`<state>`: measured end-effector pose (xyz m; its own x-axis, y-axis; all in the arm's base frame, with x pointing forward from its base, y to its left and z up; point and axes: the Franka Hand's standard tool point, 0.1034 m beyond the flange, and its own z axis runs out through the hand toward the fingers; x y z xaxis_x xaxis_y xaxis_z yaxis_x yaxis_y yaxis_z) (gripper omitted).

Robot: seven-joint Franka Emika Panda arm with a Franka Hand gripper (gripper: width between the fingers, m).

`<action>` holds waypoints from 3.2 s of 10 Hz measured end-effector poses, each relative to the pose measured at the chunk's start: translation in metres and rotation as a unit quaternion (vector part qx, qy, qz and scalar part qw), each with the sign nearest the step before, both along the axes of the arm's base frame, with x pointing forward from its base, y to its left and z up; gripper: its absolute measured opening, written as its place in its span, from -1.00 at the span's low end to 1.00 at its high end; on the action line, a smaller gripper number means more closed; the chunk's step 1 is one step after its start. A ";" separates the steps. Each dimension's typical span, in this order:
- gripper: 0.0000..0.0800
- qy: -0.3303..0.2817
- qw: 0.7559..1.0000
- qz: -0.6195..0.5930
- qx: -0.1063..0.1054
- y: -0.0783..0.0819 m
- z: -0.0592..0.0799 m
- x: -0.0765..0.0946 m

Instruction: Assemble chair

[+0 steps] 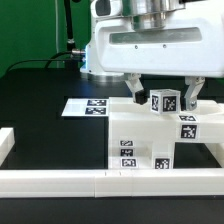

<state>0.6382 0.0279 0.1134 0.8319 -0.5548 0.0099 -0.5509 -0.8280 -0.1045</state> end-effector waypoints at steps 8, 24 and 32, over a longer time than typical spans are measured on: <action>0.62 -0.014 0.950 0.309 -0.047 -0.001 0.008 0.008; -0.29 0.008 0.991 -0.136 0.004 -0.002 0.007 0.008; 0.33 0.019 0.921 -0.382 0.075 -0.006 0.005 0.005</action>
Offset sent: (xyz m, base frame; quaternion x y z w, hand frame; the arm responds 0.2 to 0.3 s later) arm 0.0085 0.0033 0.0092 -0.0311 -0.0147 -0.2484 0.9680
